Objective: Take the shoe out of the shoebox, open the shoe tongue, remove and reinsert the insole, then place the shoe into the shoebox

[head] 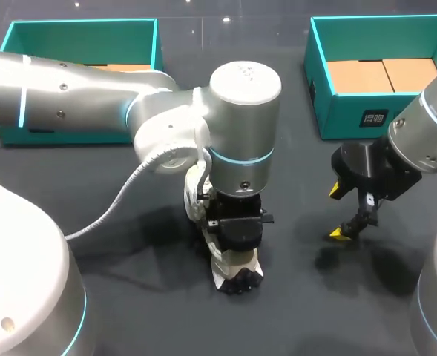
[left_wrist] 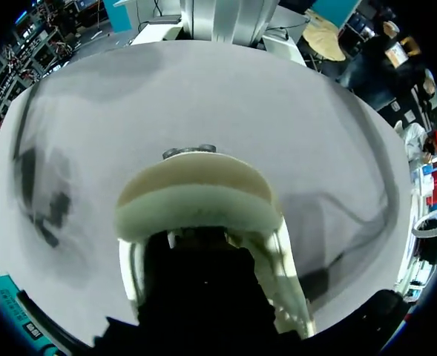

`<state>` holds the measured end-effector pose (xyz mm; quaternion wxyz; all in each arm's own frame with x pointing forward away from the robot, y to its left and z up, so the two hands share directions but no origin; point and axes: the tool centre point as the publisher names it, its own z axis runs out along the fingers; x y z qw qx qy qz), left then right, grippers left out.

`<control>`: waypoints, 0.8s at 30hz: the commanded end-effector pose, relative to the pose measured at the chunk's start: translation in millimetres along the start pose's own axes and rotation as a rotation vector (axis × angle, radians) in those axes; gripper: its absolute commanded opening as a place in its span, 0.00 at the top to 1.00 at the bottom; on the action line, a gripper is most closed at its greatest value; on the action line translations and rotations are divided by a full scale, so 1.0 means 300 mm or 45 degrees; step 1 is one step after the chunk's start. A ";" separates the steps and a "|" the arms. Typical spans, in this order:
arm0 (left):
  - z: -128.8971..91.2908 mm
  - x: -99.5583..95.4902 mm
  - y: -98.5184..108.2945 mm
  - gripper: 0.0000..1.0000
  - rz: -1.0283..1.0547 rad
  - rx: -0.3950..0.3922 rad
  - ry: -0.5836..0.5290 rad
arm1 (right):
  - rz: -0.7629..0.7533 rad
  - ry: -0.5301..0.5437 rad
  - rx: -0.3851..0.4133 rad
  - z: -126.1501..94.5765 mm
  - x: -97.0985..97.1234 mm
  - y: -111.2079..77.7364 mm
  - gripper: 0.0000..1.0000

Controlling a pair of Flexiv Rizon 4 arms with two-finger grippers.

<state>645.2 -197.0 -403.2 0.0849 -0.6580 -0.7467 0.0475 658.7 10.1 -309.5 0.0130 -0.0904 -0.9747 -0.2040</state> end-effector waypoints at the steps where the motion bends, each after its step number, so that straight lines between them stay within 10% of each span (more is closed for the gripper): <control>1: 0.027 0.033 0.030 1.00 -0.006 -0.020 -0.021 | 0.000 -0.005 0.000 0.002 0.005 -0.003 0.00; 9: -0.069 -0.010 -0.024 1.00 0.041 -0.016 -0.149 | 0.000 -0.005 0.000 0.002 0.005 -0.003 0.00; 24: 0.099 -0.062 0.002 1.00 -0.020 0.034 0.023 | 0.000 -0.005 0.000 0.002 0.005 -0.003 0.00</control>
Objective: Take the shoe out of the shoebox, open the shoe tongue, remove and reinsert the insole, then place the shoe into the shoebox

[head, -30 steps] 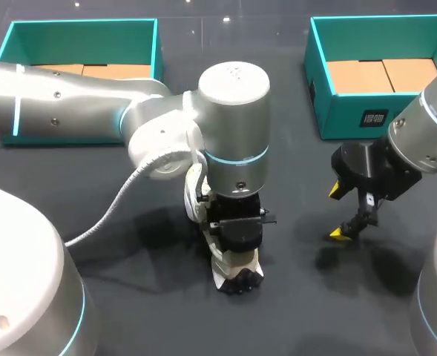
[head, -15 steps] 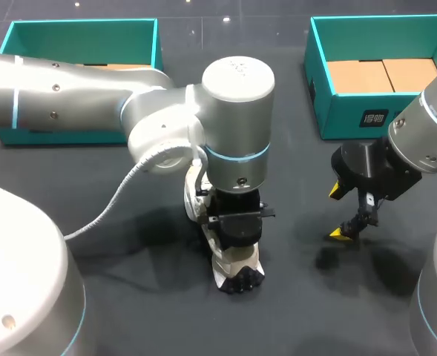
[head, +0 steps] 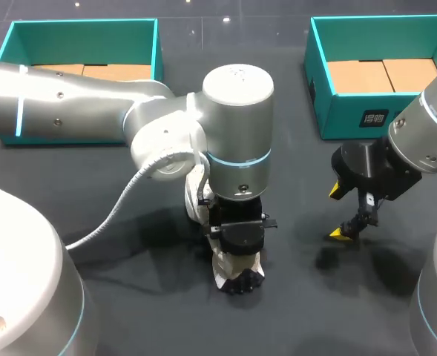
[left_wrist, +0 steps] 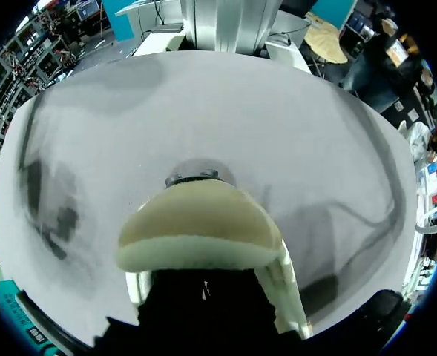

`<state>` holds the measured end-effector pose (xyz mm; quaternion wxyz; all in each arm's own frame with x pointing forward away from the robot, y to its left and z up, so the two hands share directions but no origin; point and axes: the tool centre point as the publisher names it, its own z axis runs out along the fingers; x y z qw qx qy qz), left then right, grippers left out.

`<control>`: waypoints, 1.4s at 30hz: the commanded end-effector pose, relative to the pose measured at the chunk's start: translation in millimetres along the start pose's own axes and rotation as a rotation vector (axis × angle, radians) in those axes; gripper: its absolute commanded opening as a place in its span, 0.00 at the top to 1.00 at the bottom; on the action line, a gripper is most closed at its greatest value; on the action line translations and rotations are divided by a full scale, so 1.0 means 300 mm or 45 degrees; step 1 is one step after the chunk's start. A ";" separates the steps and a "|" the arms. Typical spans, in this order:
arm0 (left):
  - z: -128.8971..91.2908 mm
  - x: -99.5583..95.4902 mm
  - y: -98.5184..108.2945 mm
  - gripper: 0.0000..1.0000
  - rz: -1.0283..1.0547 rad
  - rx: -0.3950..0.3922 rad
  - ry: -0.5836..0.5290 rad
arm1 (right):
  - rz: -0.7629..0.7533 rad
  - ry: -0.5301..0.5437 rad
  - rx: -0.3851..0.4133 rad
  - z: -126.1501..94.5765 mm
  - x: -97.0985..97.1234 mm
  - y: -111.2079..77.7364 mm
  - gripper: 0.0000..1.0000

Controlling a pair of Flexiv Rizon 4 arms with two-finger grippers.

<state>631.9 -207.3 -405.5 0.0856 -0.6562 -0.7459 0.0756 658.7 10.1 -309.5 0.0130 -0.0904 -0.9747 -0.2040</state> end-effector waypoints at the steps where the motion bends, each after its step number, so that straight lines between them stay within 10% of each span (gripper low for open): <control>1: 0.081 -0.018 0.062 1.00 -0.038 -0.033 0.072 | 0.000 -0.005 0.000 0.002 0.006 -0.002 0.00; 21: -0.163 0.064 0.056 1.00 -0.084 -0.158 -0.030 | 0.000 -0.005 0.000 0.002 0.006 -0.002 0.00; 42: -0.167 0.015 0.104 1.00 -0.244 -0.339 -0.037 | 0.000 -0.005 0.000 0.002 0.006 -0.002 0.00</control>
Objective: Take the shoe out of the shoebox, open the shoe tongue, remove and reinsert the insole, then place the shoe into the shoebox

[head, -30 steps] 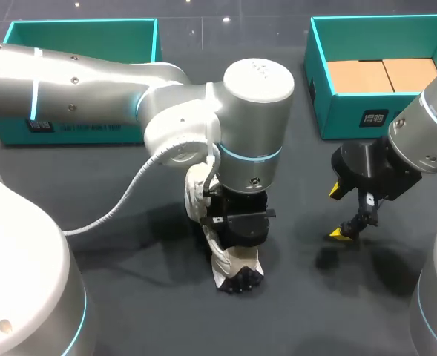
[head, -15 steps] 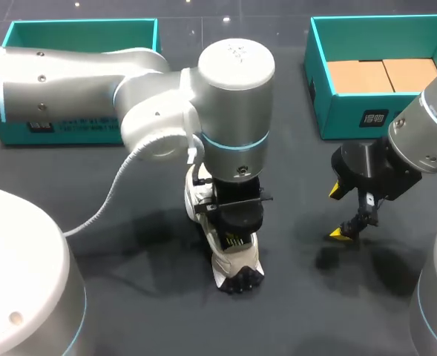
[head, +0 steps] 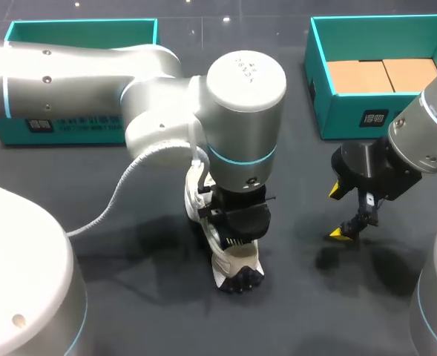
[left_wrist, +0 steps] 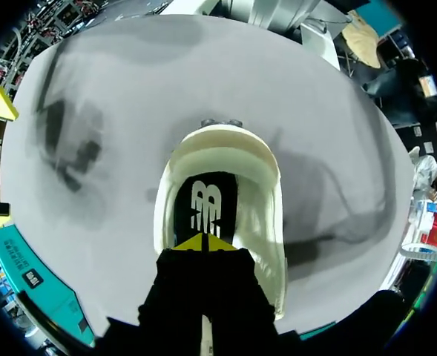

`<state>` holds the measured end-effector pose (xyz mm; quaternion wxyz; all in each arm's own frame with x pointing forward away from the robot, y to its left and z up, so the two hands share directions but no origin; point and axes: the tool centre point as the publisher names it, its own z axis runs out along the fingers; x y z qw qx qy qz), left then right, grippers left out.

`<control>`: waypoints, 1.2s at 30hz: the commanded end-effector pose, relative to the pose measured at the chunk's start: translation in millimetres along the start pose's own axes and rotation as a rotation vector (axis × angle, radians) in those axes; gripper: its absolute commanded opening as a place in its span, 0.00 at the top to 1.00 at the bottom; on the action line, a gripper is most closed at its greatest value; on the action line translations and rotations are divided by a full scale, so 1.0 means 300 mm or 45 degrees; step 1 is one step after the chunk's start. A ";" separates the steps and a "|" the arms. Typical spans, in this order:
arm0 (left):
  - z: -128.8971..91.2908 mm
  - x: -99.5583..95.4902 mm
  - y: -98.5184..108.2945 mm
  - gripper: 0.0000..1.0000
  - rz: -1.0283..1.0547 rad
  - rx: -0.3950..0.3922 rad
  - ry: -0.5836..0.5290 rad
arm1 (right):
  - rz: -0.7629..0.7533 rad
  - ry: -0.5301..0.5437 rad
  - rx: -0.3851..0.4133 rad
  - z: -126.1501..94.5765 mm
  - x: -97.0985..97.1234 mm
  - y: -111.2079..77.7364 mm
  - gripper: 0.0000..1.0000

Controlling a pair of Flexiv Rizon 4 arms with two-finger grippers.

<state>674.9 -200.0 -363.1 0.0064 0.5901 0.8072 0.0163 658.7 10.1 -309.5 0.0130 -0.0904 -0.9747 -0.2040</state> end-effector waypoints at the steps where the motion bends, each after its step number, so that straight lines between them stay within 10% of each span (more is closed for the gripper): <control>1: 0.005 0.010 -0.001 1.00 -0.017 -0.018 0.020 | 0.000 -0.005 0.000 0.002 0.005 -0.002 0.00; 14: 0.012 0.023 0.080 0.99 -0.130 -0.058 0.029 | 0.000 -0.005 0.000 0.002 0.005 -0.002 0.00; 21: 0.011 0.027 0.080 0.41 -0.133 -0.058 0.039 | 0.000 -0.005 0.000 0.002 0.005 -0.002 0.00; 24: 0.014 0.031 0.070 0.02 -0.131 -0.053 0.048 | 0.000 -0.005 0.000 0.002 0.005 -0.002 0.00; 36: -0.029 0.065 0.034 0.00 -0.102 -0.042 0.044 | 0.000 -0.005 0.000 0.002 0.005 -0.002 0.00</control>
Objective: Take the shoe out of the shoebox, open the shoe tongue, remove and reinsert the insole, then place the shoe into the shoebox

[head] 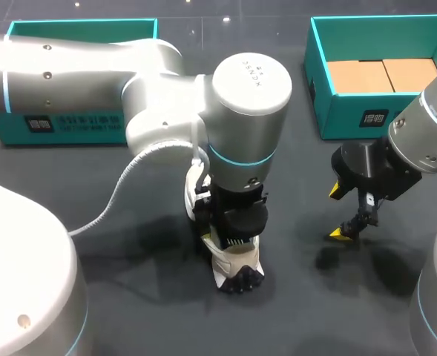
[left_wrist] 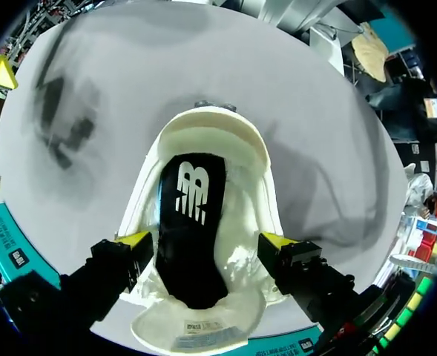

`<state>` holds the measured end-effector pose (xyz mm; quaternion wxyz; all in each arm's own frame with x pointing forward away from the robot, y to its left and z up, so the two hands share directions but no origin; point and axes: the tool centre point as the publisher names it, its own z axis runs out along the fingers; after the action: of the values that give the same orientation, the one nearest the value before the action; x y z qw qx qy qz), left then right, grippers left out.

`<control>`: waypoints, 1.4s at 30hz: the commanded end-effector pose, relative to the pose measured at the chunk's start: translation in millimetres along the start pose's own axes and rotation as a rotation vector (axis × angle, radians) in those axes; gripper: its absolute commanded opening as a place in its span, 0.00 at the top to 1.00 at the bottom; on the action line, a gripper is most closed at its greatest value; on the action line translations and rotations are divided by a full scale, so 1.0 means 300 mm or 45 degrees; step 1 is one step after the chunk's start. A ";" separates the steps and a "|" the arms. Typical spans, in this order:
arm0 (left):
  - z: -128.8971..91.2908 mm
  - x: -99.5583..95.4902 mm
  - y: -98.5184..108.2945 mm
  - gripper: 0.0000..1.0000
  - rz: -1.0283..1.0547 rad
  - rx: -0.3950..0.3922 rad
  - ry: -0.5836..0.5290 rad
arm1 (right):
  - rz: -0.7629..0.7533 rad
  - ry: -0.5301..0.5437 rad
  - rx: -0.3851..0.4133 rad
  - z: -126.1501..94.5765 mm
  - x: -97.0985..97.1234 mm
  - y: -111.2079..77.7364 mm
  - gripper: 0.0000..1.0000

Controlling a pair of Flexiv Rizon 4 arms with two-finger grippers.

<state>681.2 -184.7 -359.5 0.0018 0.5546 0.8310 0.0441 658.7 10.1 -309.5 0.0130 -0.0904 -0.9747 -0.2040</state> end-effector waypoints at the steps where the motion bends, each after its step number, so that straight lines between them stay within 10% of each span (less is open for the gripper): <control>1: -0.019 0.024 -0.003 0.00 0.017 0.006 -0.009 | 0.000 -0.005 0.000 0.002 0.005 -0.002 0.00; 42: -0.078 0.004 0.151 0.00 -0.027 0.039 -0.063 | 0.000 -0.005 0.000 0.002 0.005 -0.002 0.00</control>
<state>716.3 -172.3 -333.9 0.0150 0.5473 0.8365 0.0215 658.7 10.1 -309.5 0.0130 -0.0904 -0.9747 -0.2040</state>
